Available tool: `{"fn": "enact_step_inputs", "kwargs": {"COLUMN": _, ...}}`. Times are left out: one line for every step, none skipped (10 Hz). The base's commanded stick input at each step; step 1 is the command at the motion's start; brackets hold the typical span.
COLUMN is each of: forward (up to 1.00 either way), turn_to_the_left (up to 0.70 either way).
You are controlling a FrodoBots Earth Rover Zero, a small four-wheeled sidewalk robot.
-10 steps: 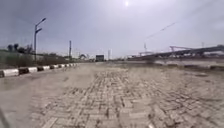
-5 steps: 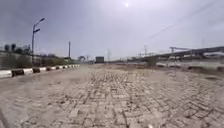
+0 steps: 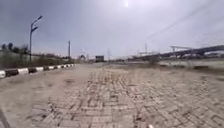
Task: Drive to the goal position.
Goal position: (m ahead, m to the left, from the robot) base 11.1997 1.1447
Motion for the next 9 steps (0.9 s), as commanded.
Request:
{"fn": "enact_step_inputs", "kwargs": {"forward": 1.00, "turn_to_the_left": 0.00}}
{"fn": "enact_step_inputs", "kwargs": {"forward": 1.00, "turn_to_the_left": 0.00}}
{"fn": "enact_step_inputs", "kwargs": {"forward": 1.00, "turn_to_the_left": 0.00}}
{"fn": "enact_step_inputs", "kwargs": {"forward": 1.00, "turn_to_the_left": 0.00}}
{"fn": "enact_step_inputs", "kwargs": {"forward": 1.00, "turn_to_the_left": 0.00}}
{"fn": "enact_step_inputs", "kwargs": {"forward": 1.00, "turn_to_the_left": 0.00}}
{"fn": "enact_step_inputs", "kwargs": {"forward": 1.00, "turn_to_the_left": 0.00}}
{"fn": "enact_step_inputs", "kwargs": {"forward": 1.00, "turn_to_the_left": 0.00}}
{"fn": "enact_step_inputs", "kwargs": {"forward": 1.00, "turn_to_the_left": 0.00}}
